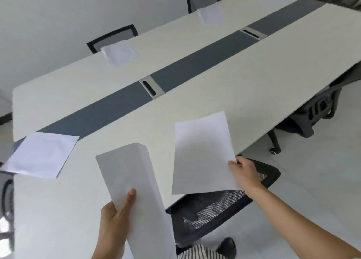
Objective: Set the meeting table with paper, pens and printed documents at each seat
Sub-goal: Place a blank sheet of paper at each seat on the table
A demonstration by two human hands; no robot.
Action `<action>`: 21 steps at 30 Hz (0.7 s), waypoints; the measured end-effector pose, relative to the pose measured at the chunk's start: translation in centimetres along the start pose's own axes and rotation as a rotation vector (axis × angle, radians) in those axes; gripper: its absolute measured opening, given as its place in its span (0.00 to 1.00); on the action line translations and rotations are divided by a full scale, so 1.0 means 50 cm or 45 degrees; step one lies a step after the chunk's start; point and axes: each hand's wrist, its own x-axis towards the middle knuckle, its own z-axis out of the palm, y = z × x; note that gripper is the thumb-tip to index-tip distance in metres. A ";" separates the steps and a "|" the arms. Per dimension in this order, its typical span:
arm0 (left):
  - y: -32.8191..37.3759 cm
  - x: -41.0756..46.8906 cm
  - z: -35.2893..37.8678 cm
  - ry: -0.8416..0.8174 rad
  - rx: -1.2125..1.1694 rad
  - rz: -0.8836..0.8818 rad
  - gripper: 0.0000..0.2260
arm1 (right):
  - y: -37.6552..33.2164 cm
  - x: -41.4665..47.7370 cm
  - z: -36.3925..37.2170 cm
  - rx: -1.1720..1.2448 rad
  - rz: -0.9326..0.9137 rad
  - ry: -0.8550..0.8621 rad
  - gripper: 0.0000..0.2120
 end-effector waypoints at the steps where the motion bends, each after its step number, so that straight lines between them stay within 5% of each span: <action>1: -0.005 0.005 -0.011 0.058 -0.005 -0.009 0.13 | -0.002 0.031 0.017 -0.047 0.010 -0.032 0.07; 11: 0.028 0.102 -0.043 0.057 -0.091 -0.044 0.11 | 0.010 0.164 0.132 -0.440 0.218 -0.152 0.11; 17: 0.058 0.162 -0.004 -0.191 -0.029 -0.038 0.12 | 0.006 0.142 0.105 -0.683 0.188 -0.101 0.19; 21: 0.099 0.160 0.067 -0.445 0.018 -0.028 0.14 | -0.007 0.090 0.070 -0.422 0.094 -0.039 0.14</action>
